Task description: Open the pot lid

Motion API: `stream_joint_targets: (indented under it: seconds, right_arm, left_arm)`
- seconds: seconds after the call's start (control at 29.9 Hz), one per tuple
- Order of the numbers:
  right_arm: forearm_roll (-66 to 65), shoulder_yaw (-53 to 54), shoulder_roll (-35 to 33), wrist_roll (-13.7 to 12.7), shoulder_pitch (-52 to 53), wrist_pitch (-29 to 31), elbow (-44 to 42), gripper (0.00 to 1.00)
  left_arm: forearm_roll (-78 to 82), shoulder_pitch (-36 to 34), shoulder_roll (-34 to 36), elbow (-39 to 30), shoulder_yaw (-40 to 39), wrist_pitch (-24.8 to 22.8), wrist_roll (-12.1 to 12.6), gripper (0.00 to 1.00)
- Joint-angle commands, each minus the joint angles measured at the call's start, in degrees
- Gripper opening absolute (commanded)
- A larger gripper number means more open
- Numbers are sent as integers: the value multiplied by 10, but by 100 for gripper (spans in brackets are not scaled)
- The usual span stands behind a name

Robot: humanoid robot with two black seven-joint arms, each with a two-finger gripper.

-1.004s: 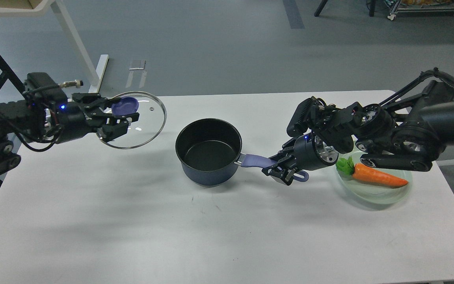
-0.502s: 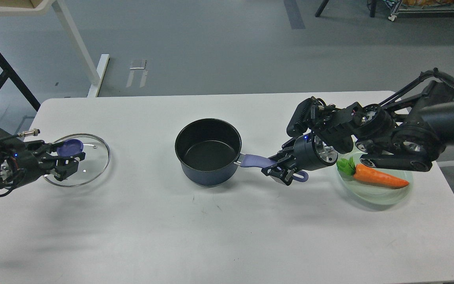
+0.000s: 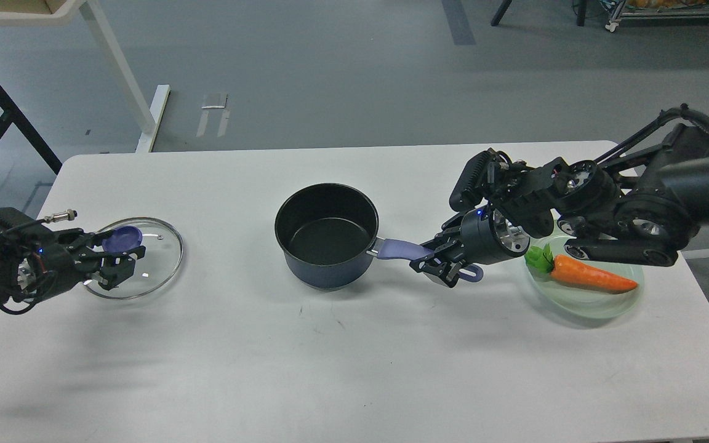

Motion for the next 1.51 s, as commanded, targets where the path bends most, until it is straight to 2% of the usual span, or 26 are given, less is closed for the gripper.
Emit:
stream_joint_targets:
  seconds: [0.0,0.07,0.3,0.37,0.47,0.5,0.74,0.8,0.87,0.94,1.17,1.34,1.47]
  right_arm:
    - [0,0,0,0,-1,0,0,23]
    - [0,0,0,0,-1,0,0,27]
    - [0,1,0,1,-1,0,0,32]
    - [0,2,0,3,-1,-1,0,40]
    - [1,13,-2,4,-1,-1,12,68]
    - [1,19,-5,4,0,-1,24,71]
    - [1,33,-30,3,2,-2,39,87]
    - [1,43,-50,4,6,-3,40,89]
    - [2,80,-77,3,13,-5,39,94]
    - [22,138,-115,3,13,-5,38,95]
    - [199,349,-270,3,-43,-2,21,99]
    - [287,458,-312,3,-124,-6,-4,100]
    - [382,519,-315,3,-178,-9,-35,100]
  left_arm:
    - [0,1,-6,6,0,1,0,72]
    - [-2,1,-6,6,0,1,0,78]
    - [-15,1,-5,6,0,1,0,80]
    - [-18,-2,-4,6,-7,1,0,83]
    - [-64,-10,0,6,-10,0,0,96]
    - [-90,-14,2,6,-10,0,0,99]
    - [-243,-71,4,6,-8,-8,0,99]
    - [-264,-87,2,6,-10,-8,0,99]
    - [-302,-113,-2,3,-11,-13,0,99]
    - [-361,-141,-4,4,-11,-34,0,99]
    - [-596,-197,-36,6,-12,-156,0,99]
    - [-795,-189,-82,27,-60,-166,10,99]
    - [-911,-184,-133,65,-89,-173,12,99]
